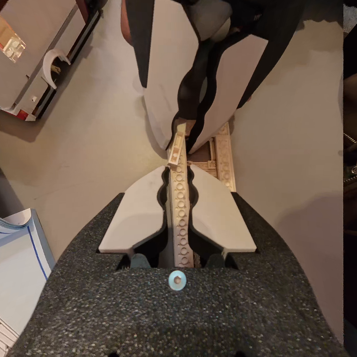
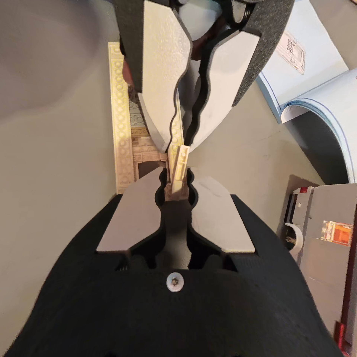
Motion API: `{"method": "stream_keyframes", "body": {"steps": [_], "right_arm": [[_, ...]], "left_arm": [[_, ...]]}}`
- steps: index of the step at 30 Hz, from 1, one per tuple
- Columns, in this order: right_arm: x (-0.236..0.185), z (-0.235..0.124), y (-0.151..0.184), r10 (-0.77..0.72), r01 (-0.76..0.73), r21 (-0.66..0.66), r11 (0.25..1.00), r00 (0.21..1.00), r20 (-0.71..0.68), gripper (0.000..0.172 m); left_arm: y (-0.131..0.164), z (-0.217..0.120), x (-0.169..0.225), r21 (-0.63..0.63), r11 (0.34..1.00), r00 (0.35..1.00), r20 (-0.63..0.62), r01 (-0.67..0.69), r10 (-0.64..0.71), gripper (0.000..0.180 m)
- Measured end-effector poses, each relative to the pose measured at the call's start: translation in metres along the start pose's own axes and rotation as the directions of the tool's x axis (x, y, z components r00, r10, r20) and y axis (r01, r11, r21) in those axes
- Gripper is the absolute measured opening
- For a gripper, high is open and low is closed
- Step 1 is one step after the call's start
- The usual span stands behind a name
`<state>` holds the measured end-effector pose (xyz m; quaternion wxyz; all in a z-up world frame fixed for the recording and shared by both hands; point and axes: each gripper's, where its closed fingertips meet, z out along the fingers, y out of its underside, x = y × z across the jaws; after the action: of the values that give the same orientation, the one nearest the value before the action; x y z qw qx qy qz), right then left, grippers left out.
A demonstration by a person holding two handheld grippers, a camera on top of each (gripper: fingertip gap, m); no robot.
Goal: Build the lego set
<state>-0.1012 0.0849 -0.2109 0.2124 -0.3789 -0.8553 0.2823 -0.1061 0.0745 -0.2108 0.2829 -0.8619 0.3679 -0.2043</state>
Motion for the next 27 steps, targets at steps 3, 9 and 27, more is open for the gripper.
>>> {"method": "stream_keyframes", "body": {"steps": [3, 9, 27], "right_arm": [[0.003, -0.003, -0.003, -0.039, 0.039, 0.011, 0.999, 0.999, -0.036, 0.019], [-0.002, -0.006, -0.005, -0.04, 0.041, 0.026, 0.999, 0.999, -0.017, 0.016], [-0.009, -0.026, -0.019, -0.117, 0.118, 0.178, 0.977, 0.993, -0.014, 0.016]], "left_arm": [[-0.006, -0.007, 0.0, 0.048, 0.998, 0.999, -0.019, 0.032, -0.031, 0.025], [-0.007, -0.016, -0.001, 0.083, 0.992, 0.993, -0.073, 0.099, -0.093, 0.037], [-0.013, -0.02, 0.012, 0.082, 0.956, 0.89, -0.395, 0.282, -0.229, 0.045]]}}
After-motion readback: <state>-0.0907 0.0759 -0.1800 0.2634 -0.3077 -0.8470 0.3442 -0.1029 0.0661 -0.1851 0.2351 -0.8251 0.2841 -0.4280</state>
